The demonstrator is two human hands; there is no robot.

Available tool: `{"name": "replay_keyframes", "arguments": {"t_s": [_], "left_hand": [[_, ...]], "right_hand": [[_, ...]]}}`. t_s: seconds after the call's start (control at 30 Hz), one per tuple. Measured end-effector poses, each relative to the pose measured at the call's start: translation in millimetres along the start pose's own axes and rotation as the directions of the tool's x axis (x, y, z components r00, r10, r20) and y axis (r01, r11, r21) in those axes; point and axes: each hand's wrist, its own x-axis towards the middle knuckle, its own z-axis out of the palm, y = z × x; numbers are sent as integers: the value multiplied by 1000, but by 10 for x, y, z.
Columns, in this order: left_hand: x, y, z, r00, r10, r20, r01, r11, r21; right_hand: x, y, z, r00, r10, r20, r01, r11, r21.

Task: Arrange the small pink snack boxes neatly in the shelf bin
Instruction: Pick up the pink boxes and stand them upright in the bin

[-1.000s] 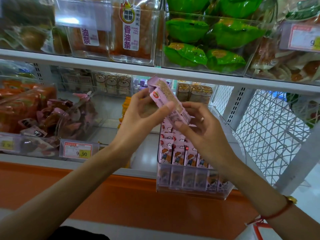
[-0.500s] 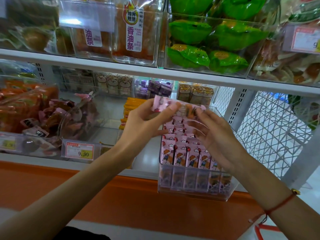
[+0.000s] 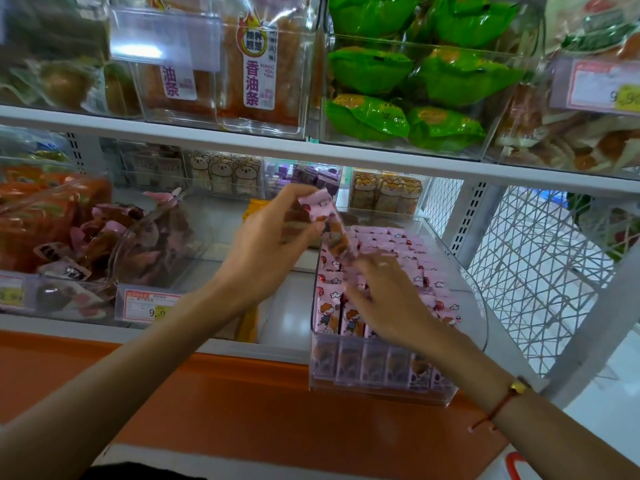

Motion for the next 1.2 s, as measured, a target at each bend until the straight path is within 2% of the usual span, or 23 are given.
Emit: {"name": "replay_keyframes", "arguments": {"t_s": [0.07, 0.13, 0.23, 0.37, 0.47, 0.6, 0.7, 0.77, 0.87, 0.93, 1.03, 1.2], "left_hand": [[41, -34, -9, 995, 28, 96, -42, 989, 143], [99, -49, -10, 985, 66, 160, -105, 962, 252], [232, -78, -2, 956, 78, 283, -192, 895, 402], [433, -179, 59, 903, -84, 421, -153, 854, 498], [553, -233, 130, 871, -161, 464, -187, 766, 616], [648, -222, 190, 826, -196, 528, -261, 697, 667], [654, -153, 208, 849, -94, 519, -330, 672, 662], [647, -100, 244, 821, -69, 566, -387, 661, 643], [616, -41, 349, 727, -166, 666, -447, 622, 643], [598, -20, 424, 700, -245, 671, -455, 571, 683], [573, -8, 490, 729, -261, 633, -439, 532, 724], [466, -26, 350, 873, -65, 483, -351, 605, 715]], "right_hand": [[-26, 40, 49, 995, -37, 95, 46, 994, -98], [-46, 79, 46, 994, -54, 97, 56, 998, -25], [-62, 105, -2, 999, -48, 25, 45, 993, 105], [-86, 100, -33, 997, -74, 10, 72, 992, 104], [-107, 104, -37, 996, -89, 0, 88, 991, 101], [-120, 121, -33, 995, -96, 26, 94, 992, 85], [-120, 134, -55, 995, -103, -3, 103, 993, 53], [-112, 144, -77, 992, -99, -75, 101, 995, 25], [-127, 168, -81, 992, -67, -107, 65, 998, -26], [-150, 185, -71, 997, -39, -69, 37, 999, -29], [-171, 189, -86, 1000, -12, -24, 12, 1000, -6], [-180, 180, -101, 1000, -19, -5, 18, 1000, -25]]}}
